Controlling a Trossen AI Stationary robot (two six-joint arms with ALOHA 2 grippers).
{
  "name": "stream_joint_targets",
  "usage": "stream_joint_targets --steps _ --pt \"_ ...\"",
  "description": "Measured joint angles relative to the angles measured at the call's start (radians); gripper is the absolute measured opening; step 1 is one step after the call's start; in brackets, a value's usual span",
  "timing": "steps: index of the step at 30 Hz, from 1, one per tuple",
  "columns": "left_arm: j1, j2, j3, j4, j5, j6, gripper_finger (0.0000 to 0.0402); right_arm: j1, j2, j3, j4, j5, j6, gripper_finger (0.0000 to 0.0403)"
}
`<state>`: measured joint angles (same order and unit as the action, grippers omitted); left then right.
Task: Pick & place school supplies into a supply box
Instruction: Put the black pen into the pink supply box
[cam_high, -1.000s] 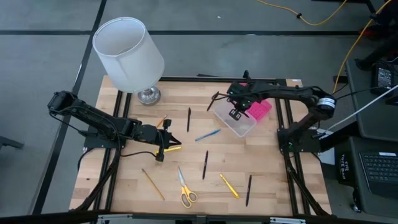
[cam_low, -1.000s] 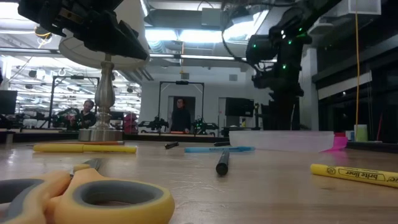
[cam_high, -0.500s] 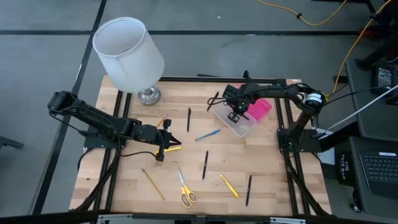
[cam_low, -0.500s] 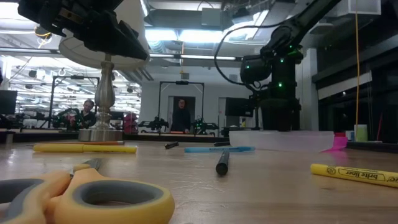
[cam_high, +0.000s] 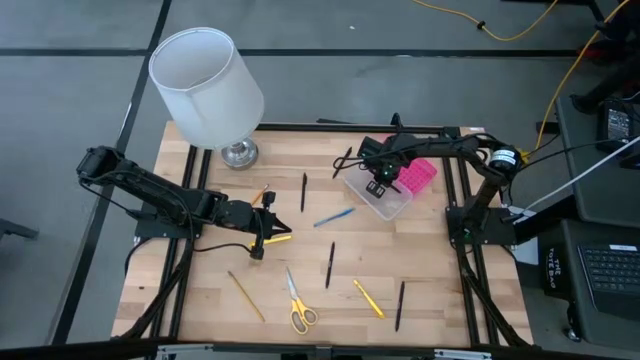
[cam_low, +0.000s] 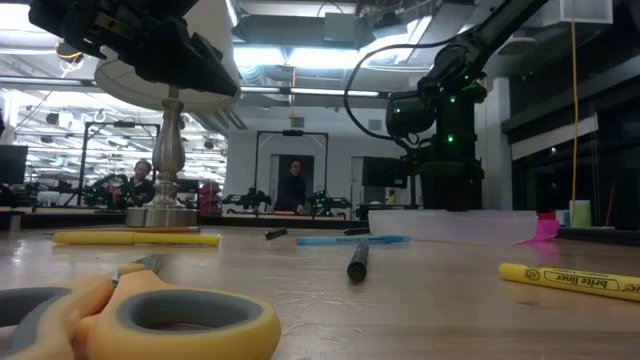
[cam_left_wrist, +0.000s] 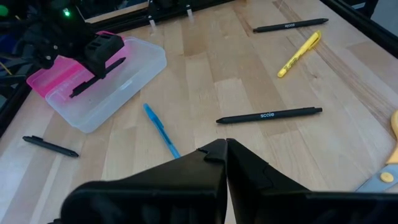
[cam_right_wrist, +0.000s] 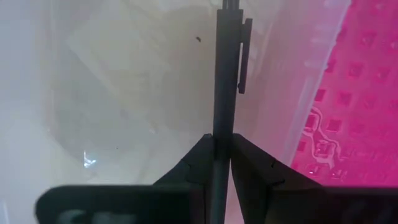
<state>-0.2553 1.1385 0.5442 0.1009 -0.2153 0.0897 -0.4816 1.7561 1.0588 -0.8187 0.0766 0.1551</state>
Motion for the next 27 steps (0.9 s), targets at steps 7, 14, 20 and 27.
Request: stream_joint_targets --steps 7,14,20,27 --pt "0.0 0.0 0.0 0.0 0.0 0.0 0.0004 0.0 0.0 0.0 0.0 0.0 0.023 0.0064" --pt "0.0 0.0 0.0 0.0 0.0 -0.001 0.0004 0.0 0.0 0.0 -0.001 0.0 0.022 0.0091" --pt "0.0 0.0 0.0 0.0 0.0 -0.001 0.0004 0.0 -0.02 0.0 -0.034 0.0 0.024 0.0103" --pt "0.0 0.0 0.0 0.0 0.0 0.0 0.0004 0.009 -0.12 0.022 -0.071 0.001 0.026 0.0103"
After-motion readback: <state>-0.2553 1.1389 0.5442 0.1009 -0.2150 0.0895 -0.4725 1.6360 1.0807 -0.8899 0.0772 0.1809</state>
